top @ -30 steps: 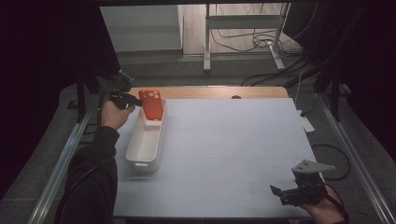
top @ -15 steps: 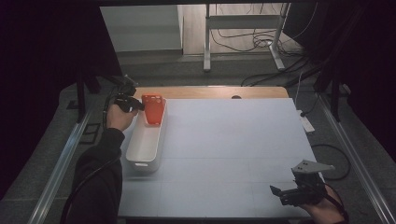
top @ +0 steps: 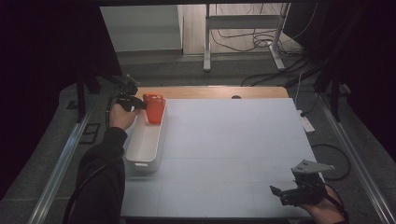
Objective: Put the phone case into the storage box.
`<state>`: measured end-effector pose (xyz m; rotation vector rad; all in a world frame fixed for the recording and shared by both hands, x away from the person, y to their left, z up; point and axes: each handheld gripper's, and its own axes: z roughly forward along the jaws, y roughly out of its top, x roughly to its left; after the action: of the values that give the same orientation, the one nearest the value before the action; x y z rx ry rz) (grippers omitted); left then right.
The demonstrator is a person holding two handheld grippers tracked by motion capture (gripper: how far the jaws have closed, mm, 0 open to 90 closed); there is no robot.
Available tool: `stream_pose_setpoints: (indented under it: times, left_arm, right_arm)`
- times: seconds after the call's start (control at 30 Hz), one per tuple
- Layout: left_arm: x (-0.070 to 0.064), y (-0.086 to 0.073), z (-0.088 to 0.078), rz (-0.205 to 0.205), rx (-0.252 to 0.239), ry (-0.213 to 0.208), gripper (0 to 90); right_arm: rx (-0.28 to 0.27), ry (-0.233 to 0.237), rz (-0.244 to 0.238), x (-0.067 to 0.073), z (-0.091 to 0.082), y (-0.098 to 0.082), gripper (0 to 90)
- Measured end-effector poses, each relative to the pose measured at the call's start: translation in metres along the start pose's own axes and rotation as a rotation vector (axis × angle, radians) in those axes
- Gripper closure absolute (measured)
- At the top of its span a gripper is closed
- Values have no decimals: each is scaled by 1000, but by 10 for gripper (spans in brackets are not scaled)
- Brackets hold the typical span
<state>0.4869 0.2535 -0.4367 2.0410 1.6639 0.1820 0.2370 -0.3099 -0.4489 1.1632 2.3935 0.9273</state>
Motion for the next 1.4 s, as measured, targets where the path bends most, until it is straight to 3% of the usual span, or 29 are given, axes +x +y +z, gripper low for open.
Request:
stream_pose_setpoints:
  times: [0.5,0.83,1.17,1.27,1.4]
  left_arm:
    - [-6,1,-2,43,-60,-4,596]
    - [-11,-9,-3,117,-119,-49,342]
    - [-16,-18,-5,137,-153,-79,51]
    - [-21,-22,-7,190,-147,-54,14]
    - [-24,-27,-9,207,-155,-59,3]
  right_arm:
    - [-3,3,-1,0,-1,0,1]
    - [-7,1,-3,0,-1,0,1]
    - [-9,1,1,0,-1,0,0]
    - [-7,1,0,0,-1,0,0]
    - [-8,2,1,0,-1,0,0]
